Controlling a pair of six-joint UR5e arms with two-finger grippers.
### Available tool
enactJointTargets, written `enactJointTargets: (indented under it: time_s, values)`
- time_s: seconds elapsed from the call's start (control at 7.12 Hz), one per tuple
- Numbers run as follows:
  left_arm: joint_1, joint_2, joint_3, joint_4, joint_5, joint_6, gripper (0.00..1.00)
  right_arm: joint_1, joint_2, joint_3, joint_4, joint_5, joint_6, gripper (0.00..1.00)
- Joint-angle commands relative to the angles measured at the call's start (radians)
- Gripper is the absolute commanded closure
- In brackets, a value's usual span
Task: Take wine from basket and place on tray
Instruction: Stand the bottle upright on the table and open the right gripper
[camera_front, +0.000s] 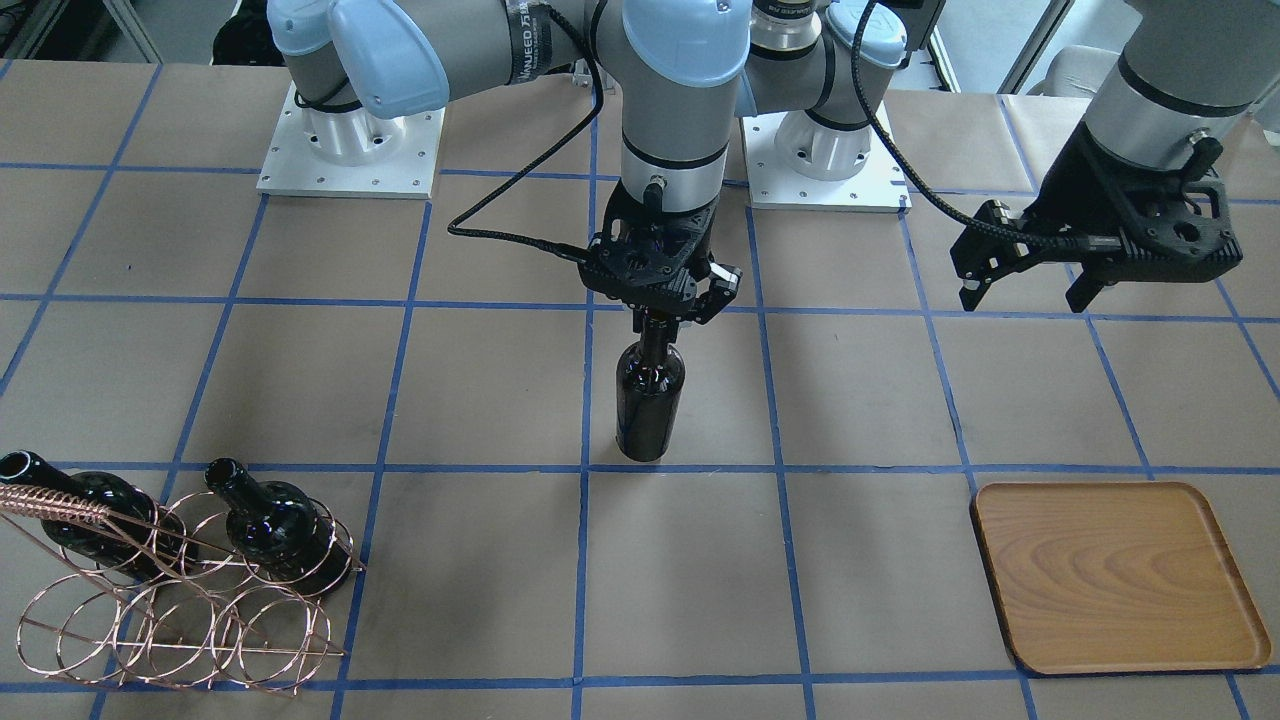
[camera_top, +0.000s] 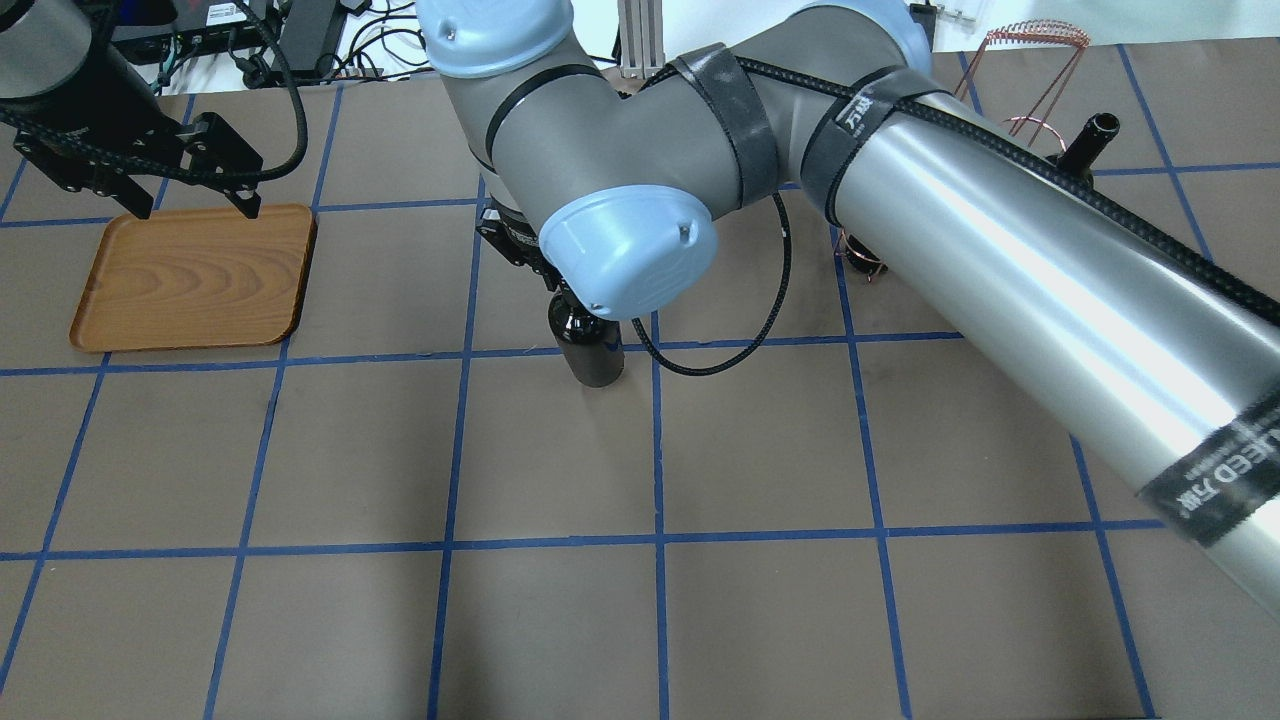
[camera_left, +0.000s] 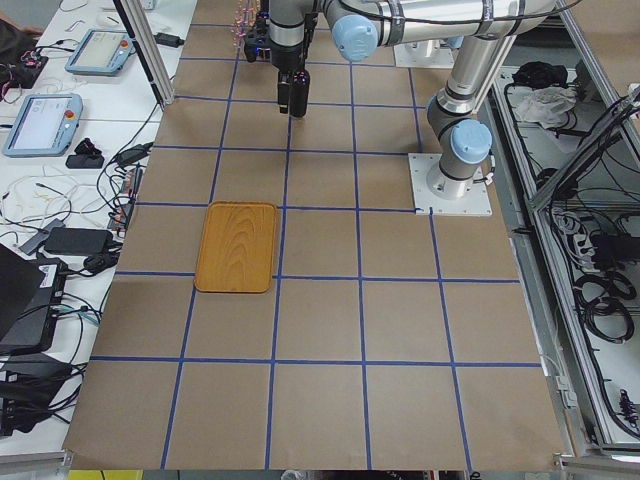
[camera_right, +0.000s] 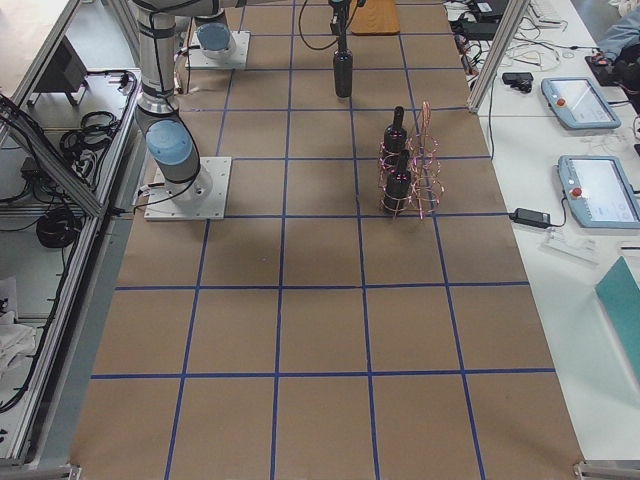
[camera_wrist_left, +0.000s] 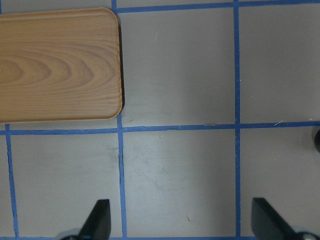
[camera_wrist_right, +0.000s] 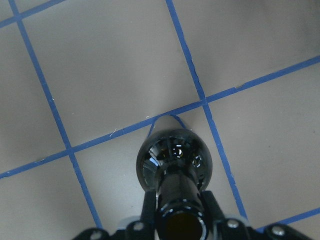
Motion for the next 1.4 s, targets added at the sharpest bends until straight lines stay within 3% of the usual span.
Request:
enactJointTargets:
  time_s: [0.0,0.14,0.28,0.56,0.84,0.98,1.26]
  values:
    - [-0.005,0.01,-0.001,-0.001,-0.004,-0.003,0.0,0.001,0.003,0.003,0.0,0.006,-0.006,0.63]
    - [-0.005,0.013,-0.001,-0.001,-0.004,-0.01,0.0,0.001,0.008,0.003,0.0,0.003,-0.014,0.15]
    - [-0.005,0.016,-0.003,-0.001,-0.004,-0.015,0.0,0.001,0.008,0.003,0.002,-0.003,-0.014,0.01]
    - [-0.008,0.016,-0.013,0.0,0.0,-0.016,0.0,-0.001,-0.003,0.002,0.003,-0.005,-0.014,0.0]
    - [-0.008,0.004,-0.016,-0.001,-0.016,-0.013,0.0,-0.051,-0.084,-0.001,0.043,-0.006,-0.113,0.0]
    - [-0.008,0.004,-0.016,-0.001,-0.084,-0.007,0.0,-0.124,-0.125,-0.003,0.09,0.009,-0.159,0.0]
    - [-0.027,0.003,-0.015,0.01,-0.1,-0.015,0.0,-0.297,-0.225,0.0,0.252,0.029,-0.474,0.0]
